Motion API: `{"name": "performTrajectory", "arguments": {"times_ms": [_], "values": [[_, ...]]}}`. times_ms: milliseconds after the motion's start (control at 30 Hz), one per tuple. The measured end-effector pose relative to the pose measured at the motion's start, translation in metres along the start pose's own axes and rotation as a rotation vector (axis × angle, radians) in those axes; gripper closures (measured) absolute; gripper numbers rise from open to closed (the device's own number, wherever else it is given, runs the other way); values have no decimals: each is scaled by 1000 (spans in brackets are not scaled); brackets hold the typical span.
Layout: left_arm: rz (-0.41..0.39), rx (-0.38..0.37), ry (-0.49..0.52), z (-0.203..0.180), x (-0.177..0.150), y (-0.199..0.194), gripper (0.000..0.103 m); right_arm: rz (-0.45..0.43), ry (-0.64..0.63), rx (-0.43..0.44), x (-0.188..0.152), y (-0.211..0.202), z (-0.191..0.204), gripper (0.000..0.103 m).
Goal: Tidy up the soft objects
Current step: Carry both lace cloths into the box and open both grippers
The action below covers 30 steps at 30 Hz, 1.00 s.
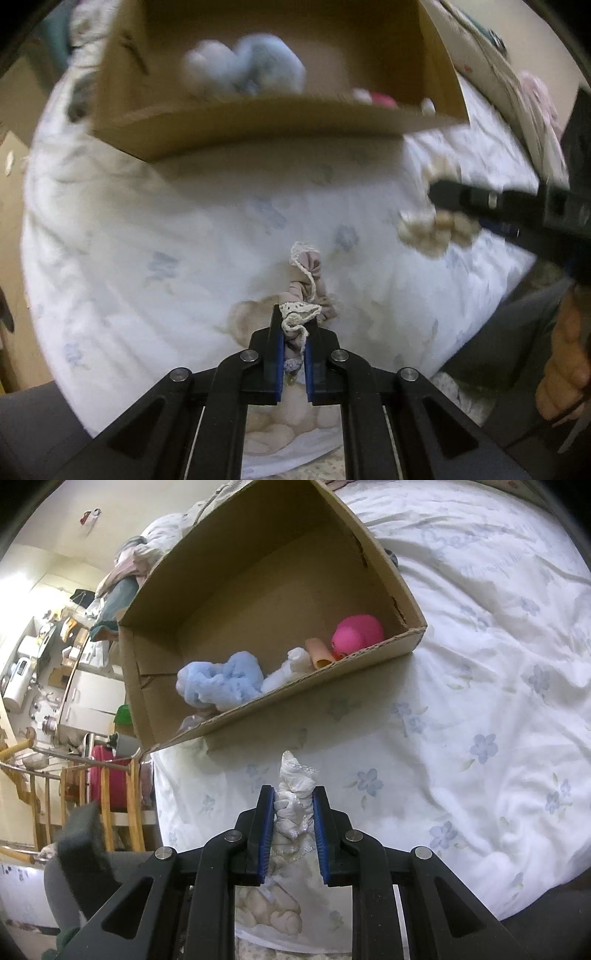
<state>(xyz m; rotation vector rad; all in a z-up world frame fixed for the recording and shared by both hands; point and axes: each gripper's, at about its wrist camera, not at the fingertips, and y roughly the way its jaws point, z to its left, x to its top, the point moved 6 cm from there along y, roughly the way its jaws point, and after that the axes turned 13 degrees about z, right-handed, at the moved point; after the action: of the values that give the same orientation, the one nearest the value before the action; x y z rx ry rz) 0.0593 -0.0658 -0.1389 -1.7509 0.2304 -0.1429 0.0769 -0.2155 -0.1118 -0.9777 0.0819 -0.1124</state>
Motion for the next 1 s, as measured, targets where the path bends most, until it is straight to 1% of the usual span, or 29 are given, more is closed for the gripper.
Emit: {"name": "performTrajectory", "arguments": {"times_ms": [167,367,533,700,800,1000], "values": [[-83,-9,-93,20,3,-30,95,-10,-13,11,-4,-5,3,81],[-196,28,-143,31,0,-67,95,-38,-26,45,-5,-20,8,81],[-277,28,-171,39,7,-102,95,-85,-55,71,-1,-47,19,81],[-346,25,-182,47,26,-136,95,-145,-86,94,12,-77,32,81],[-376,31,-178,52,42,-152,95,-162,-109,86,22,-87,39,81],[-397,47,-161,54,74,-164,95,-189,-140,49,50,-97,47,81]]}}
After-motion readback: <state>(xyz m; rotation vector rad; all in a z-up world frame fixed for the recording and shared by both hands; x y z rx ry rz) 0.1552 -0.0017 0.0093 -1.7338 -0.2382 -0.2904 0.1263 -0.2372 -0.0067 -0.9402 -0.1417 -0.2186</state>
